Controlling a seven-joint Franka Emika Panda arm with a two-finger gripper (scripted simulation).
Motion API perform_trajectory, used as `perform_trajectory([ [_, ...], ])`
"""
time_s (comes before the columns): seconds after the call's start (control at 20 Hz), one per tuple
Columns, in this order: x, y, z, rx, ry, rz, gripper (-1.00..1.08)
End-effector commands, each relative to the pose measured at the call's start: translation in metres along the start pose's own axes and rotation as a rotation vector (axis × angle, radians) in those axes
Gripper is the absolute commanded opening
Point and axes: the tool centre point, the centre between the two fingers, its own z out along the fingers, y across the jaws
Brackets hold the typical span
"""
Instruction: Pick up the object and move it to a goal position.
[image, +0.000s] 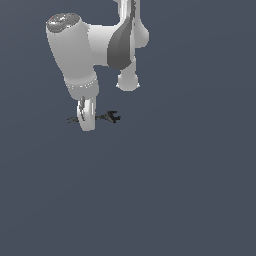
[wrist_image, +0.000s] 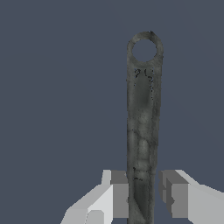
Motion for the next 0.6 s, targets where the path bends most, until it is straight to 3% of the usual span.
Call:
perform_trajectory([
  [0.0, 0.002, 0.008, -0.018, -0.001, 0.001, 0.000, -1.00],
  [0.55, 0.006, 0.022, -0.054, -0.001, 0.003, -0.001, -1.00],
])
